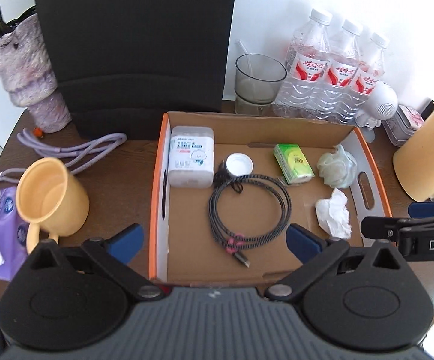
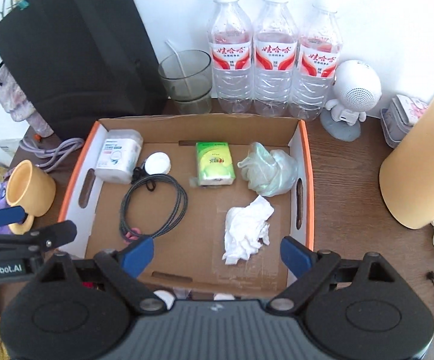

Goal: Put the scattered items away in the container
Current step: 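Carry cable and tissue over the box and release both inside, then withdraw both grippers from the box toward the pouch and plush sheep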

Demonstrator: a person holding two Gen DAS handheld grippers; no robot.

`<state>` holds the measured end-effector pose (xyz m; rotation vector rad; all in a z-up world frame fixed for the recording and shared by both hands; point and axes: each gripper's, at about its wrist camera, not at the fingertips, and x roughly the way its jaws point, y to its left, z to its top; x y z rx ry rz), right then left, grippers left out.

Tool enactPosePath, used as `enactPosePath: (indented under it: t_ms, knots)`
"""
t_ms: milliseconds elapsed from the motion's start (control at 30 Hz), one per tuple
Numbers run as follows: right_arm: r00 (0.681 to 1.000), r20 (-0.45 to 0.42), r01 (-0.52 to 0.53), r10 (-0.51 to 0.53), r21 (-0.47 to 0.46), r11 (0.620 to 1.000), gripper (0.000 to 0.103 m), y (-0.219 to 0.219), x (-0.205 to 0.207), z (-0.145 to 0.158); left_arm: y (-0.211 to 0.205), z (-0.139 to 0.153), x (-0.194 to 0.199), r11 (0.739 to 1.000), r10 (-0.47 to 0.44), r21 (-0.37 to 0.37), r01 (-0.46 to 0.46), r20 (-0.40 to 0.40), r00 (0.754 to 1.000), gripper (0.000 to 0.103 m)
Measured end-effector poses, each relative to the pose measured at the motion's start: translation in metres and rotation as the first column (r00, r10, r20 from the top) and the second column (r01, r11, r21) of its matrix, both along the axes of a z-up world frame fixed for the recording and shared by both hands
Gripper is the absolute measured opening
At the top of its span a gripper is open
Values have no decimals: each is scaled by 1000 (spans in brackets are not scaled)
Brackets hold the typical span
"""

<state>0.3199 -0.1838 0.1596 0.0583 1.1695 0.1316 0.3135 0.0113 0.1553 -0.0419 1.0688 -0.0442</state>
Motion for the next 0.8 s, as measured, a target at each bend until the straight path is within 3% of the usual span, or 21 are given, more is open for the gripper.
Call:
enactPosePath:
  t_ms: [233, 333, 433, 533, 633, 800]
  knots:
    - [997, 79, -13, 14, -12, 1000, 92, 12, -50, 36, -9, 28, -51, 998, 10, 62, -17, 112, 994, 103]
    - [980, 199, 13, -11, -7, 1000, 93, 14, -78, 45, -12, 34, -81, 998, 11, 61, -27, 251, 968, 103]
    - [919, 392, 47, -45, 3, 999, 93, 13, -114, 44, -15, 34, -118, 997, -26, 73, -7, 440, 898, 103]
    - [809, 583, 70, -73, 28, 997, 94, 9, -155, 34, -21, 27, -147, 996, -45, 93, -9, 558, 829, 103]
    - [742, 665, 52, -89, 75, 996, 96, 4, -183, 22, -23, 17, -166, 996, -16, 77, -39, 614, 789, 103]
    - [683, 721, 84, -113, 77, 994, 96, 5, -214, 1, -19, -2, -196, 995, 9, 65, -69, 660, 751, 103]
